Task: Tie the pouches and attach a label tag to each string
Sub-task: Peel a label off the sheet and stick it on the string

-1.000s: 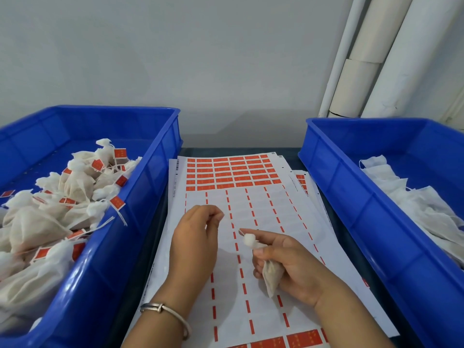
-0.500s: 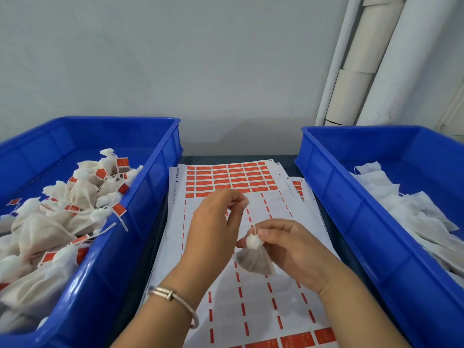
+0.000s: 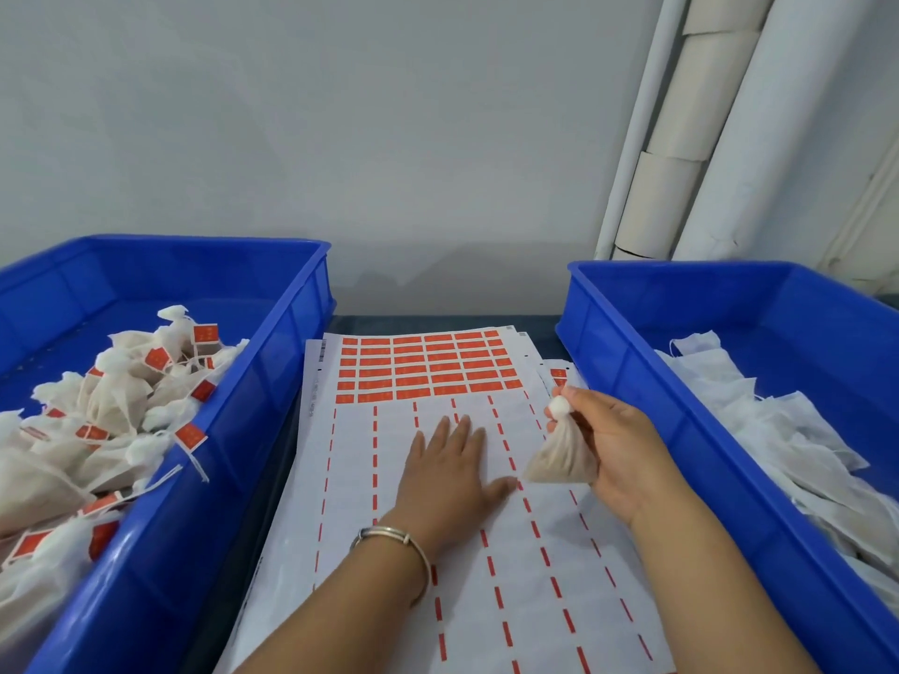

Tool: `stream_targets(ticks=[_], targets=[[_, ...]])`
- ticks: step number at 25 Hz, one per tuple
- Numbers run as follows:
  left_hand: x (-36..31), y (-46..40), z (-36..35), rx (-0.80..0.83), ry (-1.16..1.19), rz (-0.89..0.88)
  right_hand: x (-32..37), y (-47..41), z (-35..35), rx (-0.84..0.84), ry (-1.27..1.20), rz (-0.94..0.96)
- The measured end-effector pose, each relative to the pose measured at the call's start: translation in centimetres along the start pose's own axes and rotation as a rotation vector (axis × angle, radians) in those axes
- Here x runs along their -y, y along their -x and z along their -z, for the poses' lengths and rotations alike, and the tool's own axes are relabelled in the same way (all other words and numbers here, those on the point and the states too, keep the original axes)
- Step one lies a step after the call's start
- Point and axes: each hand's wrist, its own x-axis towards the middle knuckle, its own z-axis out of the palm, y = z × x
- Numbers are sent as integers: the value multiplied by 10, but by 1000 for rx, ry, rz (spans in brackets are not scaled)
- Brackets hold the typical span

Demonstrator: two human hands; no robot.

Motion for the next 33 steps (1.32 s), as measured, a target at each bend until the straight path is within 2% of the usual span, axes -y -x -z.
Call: stream_targets(ticks=[3, 7, 11, 13, 15, 25, 29, 31, 33], targets=[[7, 15, -4, 48, -72, -78, 0, -24, -1, -24, 9, -20], [9, 25, 19, 84, -208, -85, -6, -51, -1, -3, 16, -133], [-12, -24, 32, -96, 46, -19, -30, -63, 4, 38, -87, -184], [-24, -47, 20, -122, 174, 3, -40, -67, 10, 62, -115, -176], [-28, -62, 6, -103, 193, 10, -46, -72, 14, 76, -170, -154], [-25, -74, -3, -60, -28, -40, -50, -72, 13, 104, -191, -96], [-29, -70, 9, 89, -240, -132, -50, -69, 12, 102, -169, -80], [-31, -63, 9, 28, -263, -153, -49, -68, 12, 126, -191, -75], [-32, -59, 9, -98, -153, -126, -49, -69, 12, 139, -212, -65]])
